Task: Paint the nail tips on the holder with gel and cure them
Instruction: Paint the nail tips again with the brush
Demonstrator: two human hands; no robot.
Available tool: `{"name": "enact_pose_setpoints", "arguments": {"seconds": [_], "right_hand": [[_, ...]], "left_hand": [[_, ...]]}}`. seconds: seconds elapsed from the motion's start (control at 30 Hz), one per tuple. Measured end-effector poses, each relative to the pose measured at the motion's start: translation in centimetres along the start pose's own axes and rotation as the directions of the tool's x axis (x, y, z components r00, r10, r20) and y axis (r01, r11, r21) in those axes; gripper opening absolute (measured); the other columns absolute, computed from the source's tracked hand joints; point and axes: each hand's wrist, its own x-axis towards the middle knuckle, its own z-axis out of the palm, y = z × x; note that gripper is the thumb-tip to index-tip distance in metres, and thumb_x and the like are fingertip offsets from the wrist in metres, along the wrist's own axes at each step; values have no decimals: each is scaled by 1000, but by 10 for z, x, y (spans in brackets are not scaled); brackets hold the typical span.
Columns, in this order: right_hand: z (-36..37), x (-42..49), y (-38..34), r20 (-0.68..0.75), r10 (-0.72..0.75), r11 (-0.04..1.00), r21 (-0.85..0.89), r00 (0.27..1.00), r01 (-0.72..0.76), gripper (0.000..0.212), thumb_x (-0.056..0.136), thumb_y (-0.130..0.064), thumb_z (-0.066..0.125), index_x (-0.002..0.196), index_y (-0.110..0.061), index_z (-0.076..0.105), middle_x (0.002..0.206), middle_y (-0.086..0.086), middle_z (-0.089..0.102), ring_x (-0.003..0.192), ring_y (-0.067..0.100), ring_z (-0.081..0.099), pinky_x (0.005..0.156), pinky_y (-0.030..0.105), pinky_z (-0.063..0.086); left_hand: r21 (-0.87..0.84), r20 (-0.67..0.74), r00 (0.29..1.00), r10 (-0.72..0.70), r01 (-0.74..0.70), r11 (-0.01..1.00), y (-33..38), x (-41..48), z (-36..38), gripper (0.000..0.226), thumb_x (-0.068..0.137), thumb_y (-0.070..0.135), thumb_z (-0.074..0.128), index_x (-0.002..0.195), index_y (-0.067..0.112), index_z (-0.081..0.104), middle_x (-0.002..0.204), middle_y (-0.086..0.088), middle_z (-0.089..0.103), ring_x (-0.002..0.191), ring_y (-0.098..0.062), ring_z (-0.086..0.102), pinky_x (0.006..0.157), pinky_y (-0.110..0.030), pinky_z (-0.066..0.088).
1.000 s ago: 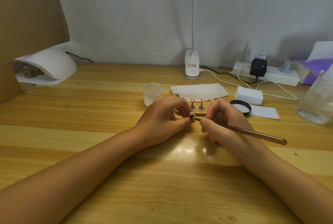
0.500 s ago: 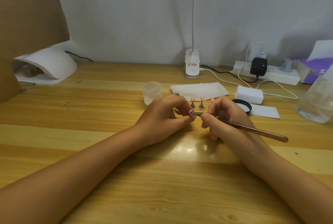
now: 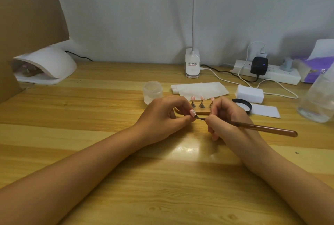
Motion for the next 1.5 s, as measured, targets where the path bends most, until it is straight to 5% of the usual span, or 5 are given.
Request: {"name": "enact_pose_setpoints", "arguments": {"seconds": [0.17, 0.7, 1.3, 1.5], "right_hand": [[-1, 0, 0, -21, 18, 998, 65, 1000, -16, 10, 87, -5, 60, 82, -11, 55, 60, -1, 58, 54, 11, 53, 49, 27, 45], [0, 1, 0, -17, 20, 997, 76, 1000, -18, 8, 90, -8, 63, 89, -11, 56, 69, 1, 63, 53, 1, 58, 49, 18, 46], [1, 0, -3, -2, 29, 999, 46, 1000, -29, 8, 90, -10, 63, 89, -11, 56, 71, 4, 65, 53, 1, 58, 48, 18, 47], [1, 0, -1, 45, 20, 1000, 2, 999, -20, 9, 87, -7, 63, 84, -12, 56, 65, -3, 66, 55, 3, 59, 51, 19, 49]], "left_hand": [[7, 9, 999, -44, 44, 999, 1, 0, 0, 6, 88, 18, 74, 92, 14, 72, 84, 12, 65, 57, 16, 52, 53, -5, 34], [54, 47, 996, -78, 75, 996, 2, -1, -1, 7, 87, 22, 74, 87, 20, 67, 90, 9, 68, 61, 11, 54, 55, -8, 35], [49, 55, 995, -86, 83, 995, 4, -1, -2, 9, 87, 22, 74, 87, 17, 67, 90, 7, 69, 61, 12, 53, 55, -7, 34], [89, 43, 995, -94, 90, 992, 5, -1, -2, 10, 85, 25, 75, 83, 25, 65, 74, 18, 57, 61, 11, 52, 55, -7, 33]]}}
